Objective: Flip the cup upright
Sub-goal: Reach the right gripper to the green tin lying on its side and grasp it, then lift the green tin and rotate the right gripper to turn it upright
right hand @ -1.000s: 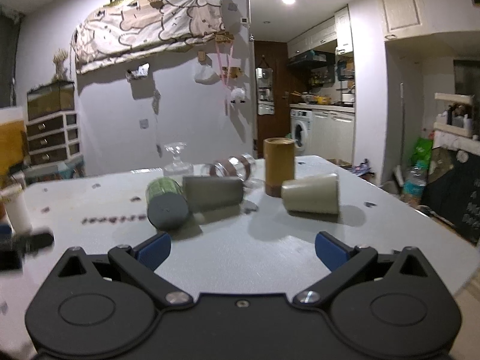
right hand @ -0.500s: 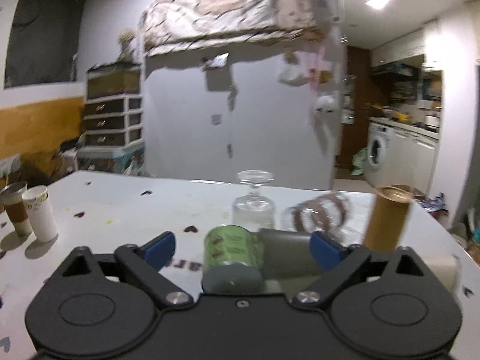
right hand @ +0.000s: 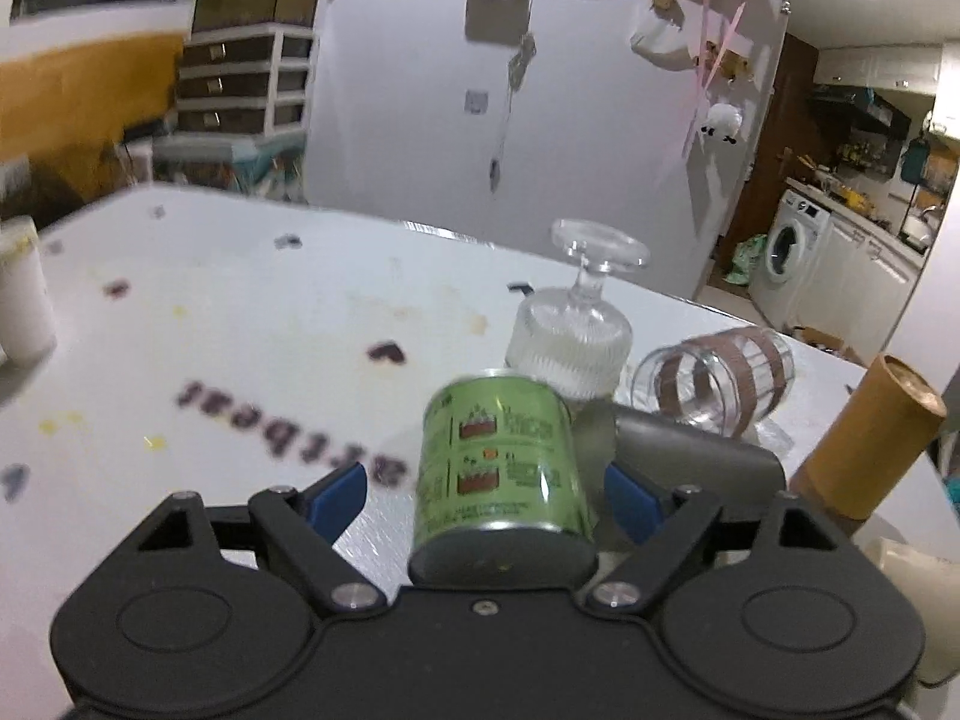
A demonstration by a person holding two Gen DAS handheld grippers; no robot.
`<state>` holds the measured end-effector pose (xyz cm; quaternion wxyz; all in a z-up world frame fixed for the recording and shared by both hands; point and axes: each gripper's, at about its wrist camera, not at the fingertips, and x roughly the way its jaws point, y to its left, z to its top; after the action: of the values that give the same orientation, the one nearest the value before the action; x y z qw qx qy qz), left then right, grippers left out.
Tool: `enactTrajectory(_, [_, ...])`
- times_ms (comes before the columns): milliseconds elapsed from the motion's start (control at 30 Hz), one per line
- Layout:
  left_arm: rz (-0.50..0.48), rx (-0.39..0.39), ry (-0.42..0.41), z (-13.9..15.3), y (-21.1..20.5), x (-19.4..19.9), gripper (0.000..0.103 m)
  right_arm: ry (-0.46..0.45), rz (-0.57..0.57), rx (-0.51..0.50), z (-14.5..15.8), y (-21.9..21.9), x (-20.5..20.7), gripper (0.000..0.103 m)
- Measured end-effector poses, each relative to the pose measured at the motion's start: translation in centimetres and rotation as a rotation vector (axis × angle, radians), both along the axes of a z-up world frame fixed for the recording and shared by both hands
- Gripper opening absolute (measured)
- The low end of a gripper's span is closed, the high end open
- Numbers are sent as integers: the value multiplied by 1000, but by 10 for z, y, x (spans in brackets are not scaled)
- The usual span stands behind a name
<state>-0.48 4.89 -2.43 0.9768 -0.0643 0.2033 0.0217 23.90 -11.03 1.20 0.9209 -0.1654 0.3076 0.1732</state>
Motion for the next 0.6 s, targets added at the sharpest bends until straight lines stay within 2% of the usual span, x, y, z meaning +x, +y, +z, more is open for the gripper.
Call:
enactTrajectory(67, [-4,2,0,0,0,-1,103,4,1,-44,-6,5,-1,84])
enactTrajectory(133, [-7,4,-5,1,-1,-1,103,-29,-3,-104,-18,7,2,73])
enactTrajectory(167, [-7,5,-8,2,0,-1,103,-43,4,-114,-19,7,0,73])
enactTrajectory(333, [3,-6,-20,3,1,-2,103,-74,35,-24,-7,-8,-24,73])
enactTrajectory(600, [40,-57,-48,11,16,-7,103,-149,226,111,11,-25,-121,72])
